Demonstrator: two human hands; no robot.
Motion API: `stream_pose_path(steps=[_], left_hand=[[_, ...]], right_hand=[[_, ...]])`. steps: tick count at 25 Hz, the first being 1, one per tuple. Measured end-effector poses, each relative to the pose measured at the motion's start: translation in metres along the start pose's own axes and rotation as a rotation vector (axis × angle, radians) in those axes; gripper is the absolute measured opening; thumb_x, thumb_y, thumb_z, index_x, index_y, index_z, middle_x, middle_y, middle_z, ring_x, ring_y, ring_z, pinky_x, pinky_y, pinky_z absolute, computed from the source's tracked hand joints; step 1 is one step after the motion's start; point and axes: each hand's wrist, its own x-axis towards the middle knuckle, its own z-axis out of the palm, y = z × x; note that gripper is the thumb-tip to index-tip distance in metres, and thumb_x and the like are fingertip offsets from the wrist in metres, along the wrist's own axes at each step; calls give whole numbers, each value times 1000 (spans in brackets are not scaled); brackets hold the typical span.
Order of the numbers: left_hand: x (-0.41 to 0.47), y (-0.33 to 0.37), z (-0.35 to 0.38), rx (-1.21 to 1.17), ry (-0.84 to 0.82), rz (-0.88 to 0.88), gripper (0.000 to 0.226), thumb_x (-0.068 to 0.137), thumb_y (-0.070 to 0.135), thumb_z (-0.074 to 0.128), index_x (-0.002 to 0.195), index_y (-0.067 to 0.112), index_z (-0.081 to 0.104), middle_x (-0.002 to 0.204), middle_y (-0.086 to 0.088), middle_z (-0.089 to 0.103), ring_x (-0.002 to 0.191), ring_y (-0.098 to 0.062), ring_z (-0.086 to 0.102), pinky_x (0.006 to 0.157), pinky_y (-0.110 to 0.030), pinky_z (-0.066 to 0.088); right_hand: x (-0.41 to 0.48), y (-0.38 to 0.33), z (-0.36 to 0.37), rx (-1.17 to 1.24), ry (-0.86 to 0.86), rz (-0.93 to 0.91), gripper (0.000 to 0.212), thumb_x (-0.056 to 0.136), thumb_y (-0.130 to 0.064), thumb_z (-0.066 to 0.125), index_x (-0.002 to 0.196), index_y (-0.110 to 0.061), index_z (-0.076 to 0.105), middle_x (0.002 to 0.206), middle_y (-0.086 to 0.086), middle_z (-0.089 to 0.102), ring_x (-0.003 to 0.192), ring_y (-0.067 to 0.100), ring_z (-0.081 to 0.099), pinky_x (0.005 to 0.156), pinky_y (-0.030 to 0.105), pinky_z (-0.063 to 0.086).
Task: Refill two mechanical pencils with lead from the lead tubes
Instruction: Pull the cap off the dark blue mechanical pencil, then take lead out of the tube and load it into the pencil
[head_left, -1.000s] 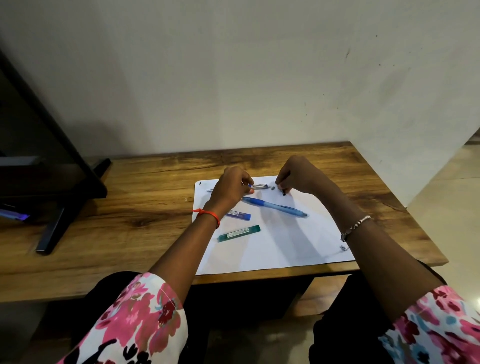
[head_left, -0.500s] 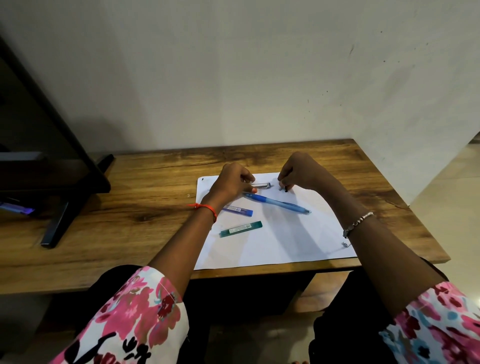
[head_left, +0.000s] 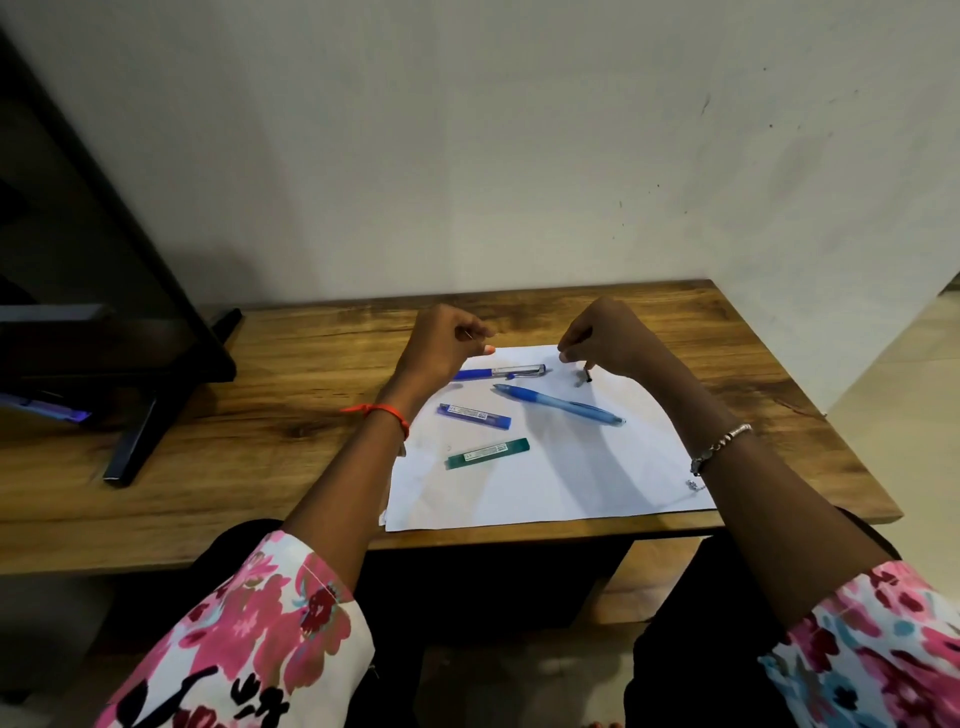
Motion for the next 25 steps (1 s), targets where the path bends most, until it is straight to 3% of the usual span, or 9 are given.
stream_pose_path(steps=[2, 5, 8, 12, 16, 21, 25], left_hand=[[-3, 0, -5, 4, 17, -8, 26, 79, 5, 66, 104, -2, 66, 109, -18, 67, 87, -11, 55, 57, -1, 40], [-6, 2, -8, 21, -1, -24, 23, 79, 7, 67, 102, 1, 67, 106, -15, 68, 86, -11, 55, 60, -5, 37], [-14, 6, -12, 59, -107, 1, 17, 76, 7, 71, 92, 3, 71, 95, -14, 71, 73, -11, 56, 55, -3, 39], [-26, 7, -15, 111, -166, 24, 13, 74, 7, 73, 87, 4, 73, 85, -10, 72, 63, -4, 56, 53, -2, 39], [-36, 8, -12, 97, -184, 2, 15, 74, 8, 72, 88, 5, 73, 88, -9, 72, 73, -11, 60, 65, -15, 44], [-38, 6, -9, 95, -206, -17, 15, 74, 10, 73, 89, 6, 73, 88, -10, 71, 70, -8, 59, 68, -19, 47], [-38, 5, -10, 51, -242, -33, 16, 77, 10, 71, 91, 5, 72, 82, -6, 68, 64, -4, 59, 56, -7, 46]], right_hand=[[-1, -2, 2, 14, 22, -36, 16, 73, 3, 71, 90, 5, 72, 91, 20, 72, 56, 2, 50, 45, 0, 38], [-7, -8, 2, 35, 7, -96, 14, 73, 0, 73, 86, 2, 74, 84, 16, 72, 51, 5, 53, 44, 7, 39], [-22, -21, 5, 7, -206, -191, 14, 73, -8, 75, 86, -3, 75, 78, 7, 69, 53, 0, 54, 46, 5, 36], [-37, -33, 16, -159, -464, -228, 23, 71, -17, 78, 92, -8, 75, 73, -8, 61, 65, 7, 51, 53, 6, 34], [-41, -35, 21, -188, -478, -197, 24, 72, -17, 77, 94, -8, 74, 75, -8, 59, 70, 9, 49, 54, 9, 33], [-42, -36, 23, -165, -475, -251, 22, 72, -18, 77, 92, -9, 74, 67, -13, 54, 66, 8, 49, 51, 3, 36], [-41, -34, 20, -137, -463, -290, 17, 74, -14, 75, 90, -9, 74, 69, -10, 59, 64, 7, 51, 52, 4, 38]])
